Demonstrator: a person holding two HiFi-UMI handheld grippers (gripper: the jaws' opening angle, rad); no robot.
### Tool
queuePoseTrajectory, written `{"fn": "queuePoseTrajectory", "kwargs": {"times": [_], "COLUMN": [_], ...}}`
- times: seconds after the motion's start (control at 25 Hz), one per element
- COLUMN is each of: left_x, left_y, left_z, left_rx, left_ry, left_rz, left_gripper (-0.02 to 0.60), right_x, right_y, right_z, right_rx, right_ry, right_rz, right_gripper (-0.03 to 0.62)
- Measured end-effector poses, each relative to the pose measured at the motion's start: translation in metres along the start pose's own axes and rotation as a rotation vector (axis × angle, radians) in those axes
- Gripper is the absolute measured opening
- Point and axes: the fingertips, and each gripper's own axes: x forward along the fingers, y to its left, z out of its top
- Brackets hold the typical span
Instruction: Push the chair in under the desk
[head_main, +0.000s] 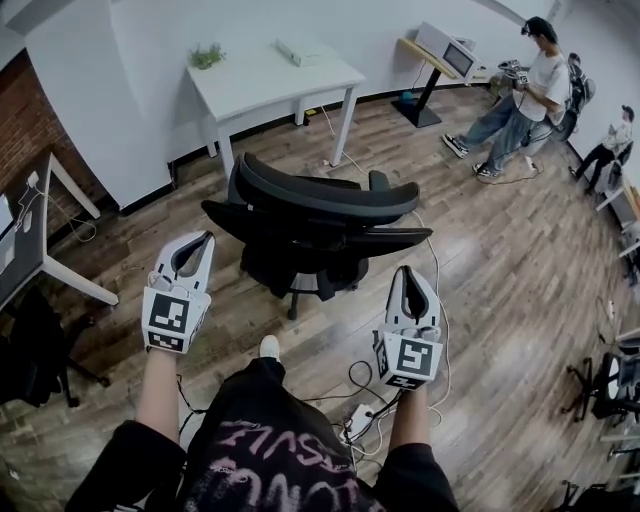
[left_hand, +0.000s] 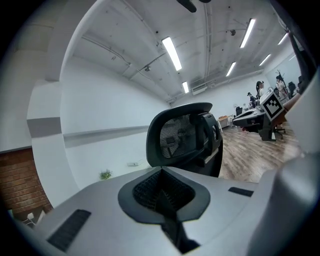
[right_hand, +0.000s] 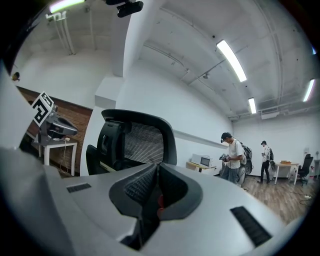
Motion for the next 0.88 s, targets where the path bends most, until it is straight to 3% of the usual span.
{"fn": "queuePoseTrajectory", "kwargs": {"times": [0.56, 0.88], "left_x": [0.081, 0.107], "left_y": [0.065, 0.066], "left_z": [-0.022, -0.031], "left_rx": [-0.028, -0.014], "left_ry": [0.038, 0.046], "left_rz": [-0.045, -0.113], "left_gripper": [0.015, 0.015], "right_x": [0.072, 0.073], "right_y": [-0.029, -0.038], "right_z": [0.004, -0.009], "right_rx": [-0.008, -0.041], "right_ry": [0.068, 0.102], "right_rz": [-0.114, -0.131], "right_gripper": [0.029, 0.029]}}
